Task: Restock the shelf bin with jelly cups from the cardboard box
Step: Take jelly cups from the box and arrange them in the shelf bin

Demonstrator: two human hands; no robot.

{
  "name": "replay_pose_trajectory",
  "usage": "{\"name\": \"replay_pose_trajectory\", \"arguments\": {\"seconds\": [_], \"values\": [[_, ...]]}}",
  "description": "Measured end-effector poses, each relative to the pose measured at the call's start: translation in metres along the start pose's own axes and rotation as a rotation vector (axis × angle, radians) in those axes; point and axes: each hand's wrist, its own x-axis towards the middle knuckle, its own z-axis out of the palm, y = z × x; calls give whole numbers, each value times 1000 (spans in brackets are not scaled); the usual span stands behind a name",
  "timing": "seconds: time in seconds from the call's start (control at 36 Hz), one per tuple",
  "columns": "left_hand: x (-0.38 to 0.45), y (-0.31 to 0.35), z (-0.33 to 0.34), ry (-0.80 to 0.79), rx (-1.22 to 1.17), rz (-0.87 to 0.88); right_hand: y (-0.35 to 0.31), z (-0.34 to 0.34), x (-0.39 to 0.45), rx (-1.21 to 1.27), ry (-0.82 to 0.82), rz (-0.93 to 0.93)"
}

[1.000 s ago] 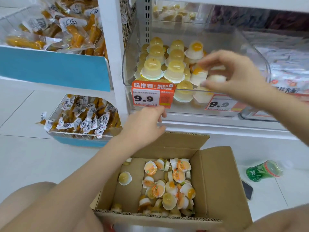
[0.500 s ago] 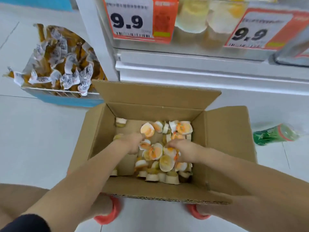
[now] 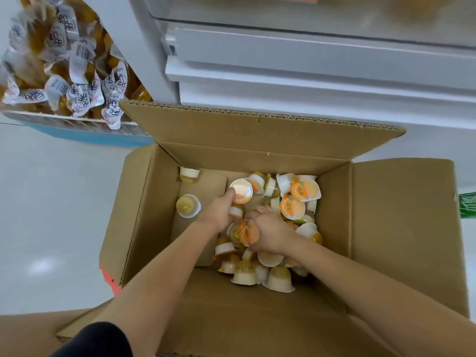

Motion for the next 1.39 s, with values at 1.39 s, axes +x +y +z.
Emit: {"name": "replay_pose_trajectory", "arguments": {"seconds": [1.39], "values": [[-270, 198, -158, -219, -1167, 420, -119, -216, -253, 345, 711, -480]]}}
